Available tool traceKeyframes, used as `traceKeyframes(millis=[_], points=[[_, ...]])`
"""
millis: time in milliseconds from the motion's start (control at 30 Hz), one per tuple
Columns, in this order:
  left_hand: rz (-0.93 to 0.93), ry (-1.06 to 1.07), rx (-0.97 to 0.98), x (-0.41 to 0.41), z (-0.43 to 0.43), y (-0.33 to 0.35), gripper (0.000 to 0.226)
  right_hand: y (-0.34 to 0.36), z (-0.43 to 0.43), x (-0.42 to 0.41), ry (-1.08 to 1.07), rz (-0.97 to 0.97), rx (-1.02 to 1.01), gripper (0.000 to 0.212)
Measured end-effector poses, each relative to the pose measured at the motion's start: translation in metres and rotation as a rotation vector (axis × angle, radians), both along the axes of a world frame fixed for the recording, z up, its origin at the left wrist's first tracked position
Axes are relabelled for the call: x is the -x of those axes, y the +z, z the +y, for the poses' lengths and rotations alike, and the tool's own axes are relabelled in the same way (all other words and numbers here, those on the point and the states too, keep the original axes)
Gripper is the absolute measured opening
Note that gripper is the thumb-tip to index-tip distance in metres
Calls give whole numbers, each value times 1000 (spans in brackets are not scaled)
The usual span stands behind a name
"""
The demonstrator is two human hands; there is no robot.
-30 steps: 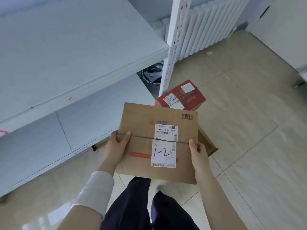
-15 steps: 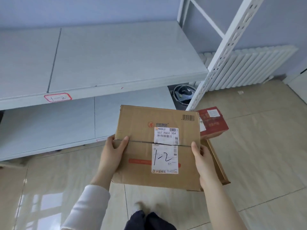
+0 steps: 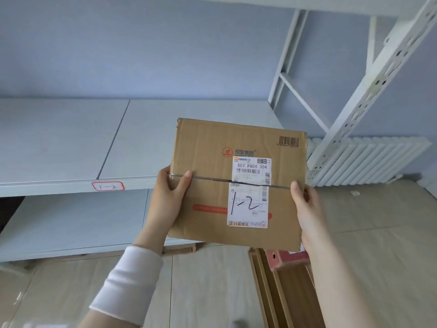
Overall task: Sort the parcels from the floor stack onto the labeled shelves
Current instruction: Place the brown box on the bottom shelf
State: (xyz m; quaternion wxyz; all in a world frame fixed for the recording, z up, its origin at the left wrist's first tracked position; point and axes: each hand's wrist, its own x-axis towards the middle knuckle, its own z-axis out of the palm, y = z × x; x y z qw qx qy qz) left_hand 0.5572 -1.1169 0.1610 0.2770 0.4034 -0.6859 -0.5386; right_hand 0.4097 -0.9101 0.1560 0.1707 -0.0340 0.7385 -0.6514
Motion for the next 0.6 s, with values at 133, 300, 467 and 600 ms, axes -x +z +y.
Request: traceKeyframes(millis=[133, 300, 467, 600], points=[[49, 39, 67, 52, -14, 11, 46, 13, -17, 60, 81, 161, -26, 19], [75, 82, 132, 111, -30, 11, 45, 14, -33, 135, 219, 296, -96, 26], [128, 86, 171, 152, -41, 0, 47, 7, -49, 187, 314, 327, -118, 26], [127, 41, 174, 174, -48, -21, 48, -16, -58, 210, 339, 288, -59, 24]])
